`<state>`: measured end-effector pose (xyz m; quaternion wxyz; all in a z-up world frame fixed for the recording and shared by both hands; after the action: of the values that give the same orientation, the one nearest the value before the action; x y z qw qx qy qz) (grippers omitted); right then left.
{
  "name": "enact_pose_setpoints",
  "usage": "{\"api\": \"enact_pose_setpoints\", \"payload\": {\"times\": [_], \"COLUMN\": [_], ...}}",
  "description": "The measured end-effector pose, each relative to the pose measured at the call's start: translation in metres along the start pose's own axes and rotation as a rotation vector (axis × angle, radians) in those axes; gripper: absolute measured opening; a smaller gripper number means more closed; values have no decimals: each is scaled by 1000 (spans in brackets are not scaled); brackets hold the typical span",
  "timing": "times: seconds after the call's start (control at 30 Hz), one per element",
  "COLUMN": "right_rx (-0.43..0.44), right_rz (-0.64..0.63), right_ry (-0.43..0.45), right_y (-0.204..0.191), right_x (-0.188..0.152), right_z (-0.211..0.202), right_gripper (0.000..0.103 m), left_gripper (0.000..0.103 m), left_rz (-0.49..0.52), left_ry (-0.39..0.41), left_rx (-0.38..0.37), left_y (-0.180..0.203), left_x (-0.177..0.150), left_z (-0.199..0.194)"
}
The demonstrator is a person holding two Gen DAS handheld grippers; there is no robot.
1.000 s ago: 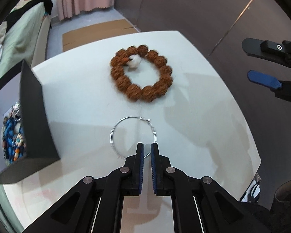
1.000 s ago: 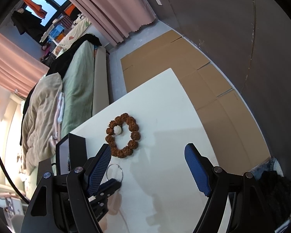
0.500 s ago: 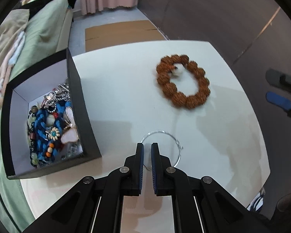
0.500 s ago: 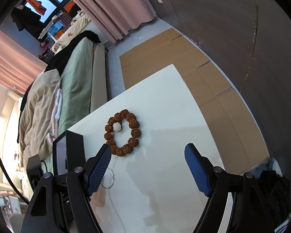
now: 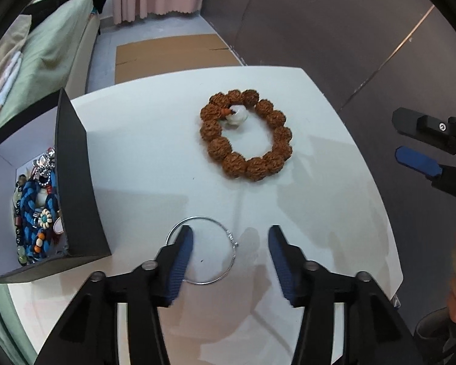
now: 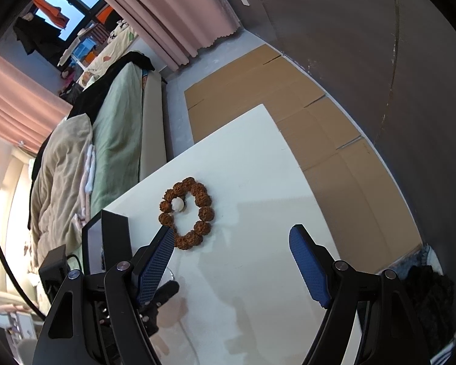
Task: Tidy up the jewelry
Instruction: 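Lower the left gripper onto the hoop rim and close on it, then lift the silver hoop with the left gripper toward the box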
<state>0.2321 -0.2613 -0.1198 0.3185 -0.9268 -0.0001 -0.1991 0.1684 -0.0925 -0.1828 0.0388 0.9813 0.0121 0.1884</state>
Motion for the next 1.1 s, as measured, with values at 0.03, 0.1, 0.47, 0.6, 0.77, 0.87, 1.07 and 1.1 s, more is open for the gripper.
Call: {"api": "enact_pose_setpoints", "payload": {"times": [0.03,0.1,0.47,0.6,0.77,0.87,1.07,1.1], "right_rx": [-1,0,-15,-18,-14,-16,-31,-36], "right_rz": [1,3,-1,-11,-40,-51,-60,-66], "right_ry": [1,2,-2,-22,-55,-65,-87,-92], "right_y": [0,2,6,3,-7,-12,-16,-18], "right_x": [0,0,2,-1,-6,-8,-8,-9], "right_z": [0,-1,-2,4,16,23,42,46], "right_gripper": [78,78,78,78,78,78,78,78], "left_gripper": [54,54,10,1,1,1,1,1], "left_rz": [-1,-6,116,93,5,-51,-122,-130], "left_ry": [5,14,67,48,83,121,170,178], "left_rx": [2,10,220,188,121,79,-9,-19], "left_y": [1,1,11,1,-18,-30,-46,-48], "left_x": [0,1,-3,-4,9,18,36,38], "left_z": [-1,0,11,10,-5,-20,-43,-46]}}
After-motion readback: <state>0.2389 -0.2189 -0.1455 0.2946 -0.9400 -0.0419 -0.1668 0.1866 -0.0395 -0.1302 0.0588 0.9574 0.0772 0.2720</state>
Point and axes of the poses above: each gripper's, at about its wrist camera, not at the fingertips, and z roughly the way its jaws point, y to its right, x to its top, the point moved 8 cm from there along z, roughly the way its jaws point, and after that the axes turned 11 degrees about x, right-handed, at the moved point
